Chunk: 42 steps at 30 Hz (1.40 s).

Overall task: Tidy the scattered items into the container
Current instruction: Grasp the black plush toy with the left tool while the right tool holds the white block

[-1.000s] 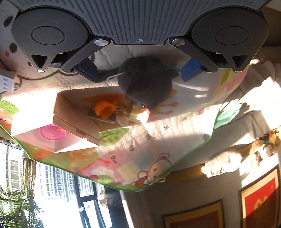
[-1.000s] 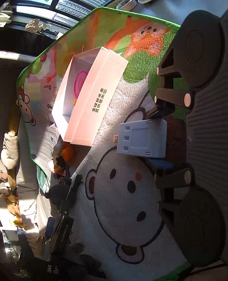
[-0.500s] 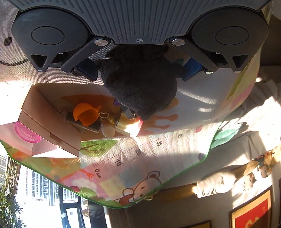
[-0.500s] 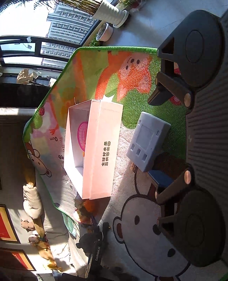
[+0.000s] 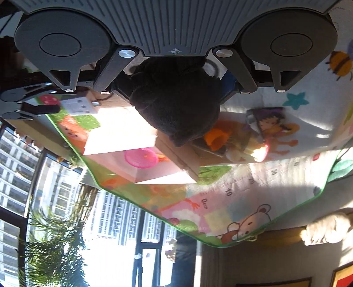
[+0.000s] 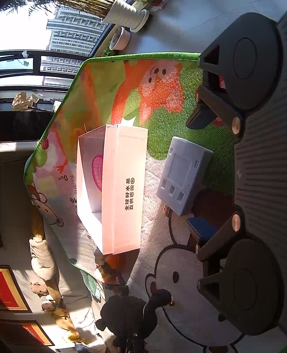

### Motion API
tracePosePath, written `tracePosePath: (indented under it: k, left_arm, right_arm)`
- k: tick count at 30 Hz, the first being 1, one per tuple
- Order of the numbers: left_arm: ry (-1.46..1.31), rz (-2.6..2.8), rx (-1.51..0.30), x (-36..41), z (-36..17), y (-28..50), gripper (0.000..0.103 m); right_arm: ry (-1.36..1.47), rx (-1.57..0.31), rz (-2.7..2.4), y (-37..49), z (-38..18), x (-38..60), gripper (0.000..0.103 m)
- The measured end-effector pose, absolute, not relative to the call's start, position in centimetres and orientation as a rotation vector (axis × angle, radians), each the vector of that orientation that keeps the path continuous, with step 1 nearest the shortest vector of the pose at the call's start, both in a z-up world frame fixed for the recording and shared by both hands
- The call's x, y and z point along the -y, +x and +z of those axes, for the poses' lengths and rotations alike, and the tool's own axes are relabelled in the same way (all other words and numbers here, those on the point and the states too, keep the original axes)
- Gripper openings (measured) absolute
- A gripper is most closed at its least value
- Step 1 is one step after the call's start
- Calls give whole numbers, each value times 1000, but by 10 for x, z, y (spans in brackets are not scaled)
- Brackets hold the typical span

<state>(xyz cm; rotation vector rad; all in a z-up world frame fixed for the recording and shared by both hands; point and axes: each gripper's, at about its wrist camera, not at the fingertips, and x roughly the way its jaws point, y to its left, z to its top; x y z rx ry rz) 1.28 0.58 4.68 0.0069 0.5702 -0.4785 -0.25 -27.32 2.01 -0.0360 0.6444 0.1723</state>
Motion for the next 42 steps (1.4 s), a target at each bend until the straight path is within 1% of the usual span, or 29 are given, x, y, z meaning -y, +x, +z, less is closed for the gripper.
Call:
tracePosePath:
  k: [3, 6, 7, 8, 13, 17, 19, 26, 32, 35, 39, 42]
  left_arm:
    - [38, -574, -593, 23, 42, -1, 85]
    - [82, -563, -601, 36, 31, -5, 90]
    - [94, -553, -602, 37, 29, -6, 95]
    - [97, -560, -609, 36, 28, -7, 96]
    - [104, -605, -643, 31, 27, -16, 98]
    - [162, -580, -635, 32, 24, -21, 100]
    - [213, -522, -626, 29, 22, -21, 103]
    - [164, -335, -616, -21, 36, -26, 103]
    - [172, -103, -625, -52, 36, -7, 103]
    - [144, -108, -636, -61, 37, -4, 103]
    - [98, -151, -600, -65, 51, -14, 103]
    - [63, -288, -587, -58, 62, -28, 103]
  right_arm:
    - [-35, -643, 169, -3, 20, 273, 88]
    - [-24, -641, 157, -3, 20, 275, 89]
    - [-21, -639, 155, -4, 20, 275, 90]
    - [-19, -637, 154, -4, 20, 275, 91]
    - [-27, -643, 157, -3, 19, 273, 92]
    - [-30, -640, 153, -4, 19, 274, 93]
    - [-30, -638, 149, -4, 19, 274, 95]
    - [-42, -635, 152, -3, 19, 271, 97]
    - [-60, -633, 146, -4, 19, 268, 97]
    - [-66, -630, 142, -4, 19, 267, 97]
    - [-78, -635, 148, -4, 18, 264, 97]
    - [-82, -636, 148, -3, 18, 264, 97]
